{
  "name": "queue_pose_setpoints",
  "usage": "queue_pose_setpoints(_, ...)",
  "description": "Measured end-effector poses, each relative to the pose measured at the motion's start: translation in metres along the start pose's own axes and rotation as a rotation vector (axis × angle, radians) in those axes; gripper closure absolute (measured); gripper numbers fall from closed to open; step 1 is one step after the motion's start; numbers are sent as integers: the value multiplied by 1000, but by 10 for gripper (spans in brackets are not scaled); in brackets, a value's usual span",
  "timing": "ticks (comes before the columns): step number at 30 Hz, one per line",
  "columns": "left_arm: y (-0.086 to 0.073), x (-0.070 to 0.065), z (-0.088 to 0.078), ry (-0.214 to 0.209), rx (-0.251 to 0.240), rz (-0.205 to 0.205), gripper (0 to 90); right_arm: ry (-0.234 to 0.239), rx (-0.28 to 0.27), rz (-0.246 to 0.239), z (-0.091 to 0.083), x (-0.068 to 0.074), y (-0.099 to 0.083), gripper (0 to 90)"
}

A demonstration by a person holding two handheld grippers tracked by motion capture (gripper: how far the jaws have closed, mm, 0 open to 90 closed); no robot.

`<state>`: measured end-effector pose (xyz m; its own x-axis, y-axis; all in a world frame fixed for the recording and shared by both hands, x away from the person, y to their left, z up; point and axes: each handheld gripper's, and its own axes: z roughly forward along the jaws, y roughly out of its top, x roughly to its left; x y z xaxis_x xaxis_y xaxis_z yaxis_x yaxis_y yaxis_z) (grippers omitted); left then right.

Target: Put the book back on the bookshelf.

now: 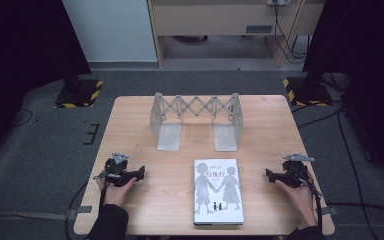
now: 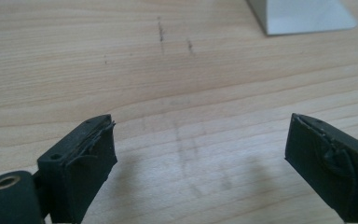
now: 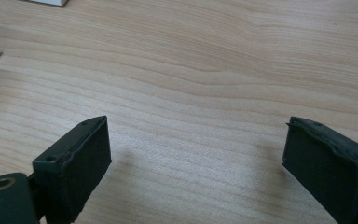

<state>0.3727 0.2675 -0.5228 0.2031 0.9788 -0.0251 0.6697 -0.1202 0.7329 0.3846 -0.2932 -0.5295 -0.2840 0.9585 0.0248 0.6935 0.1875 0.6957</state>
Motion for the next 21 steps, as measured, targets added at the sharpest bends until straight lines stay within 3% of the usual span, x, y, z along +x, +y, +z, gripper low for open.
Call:
queue_pose_setpoints(8,1,-14,-10,-50,-34,3,97,-24,-34,-26,-10,2,1,173)
queue_pose_setpoints(12,2,-18,-13,-78,-53,-17,106,-39,-45,-45,-14,4,3,204)
queue_pose_setpoints(15,3,-21,-15,-82,-60,-4,119,-13,-56,-28,-17,6,3,244)
queue_pose_setpoints(18,3,-24,-17,-74,-81,15,128,2,-102,-33,-21,8,4,275)
queue_pose_setpoints(21,3,-25,-18,-70,-95,18,141,15,-102,-26,-23,9,5,279)
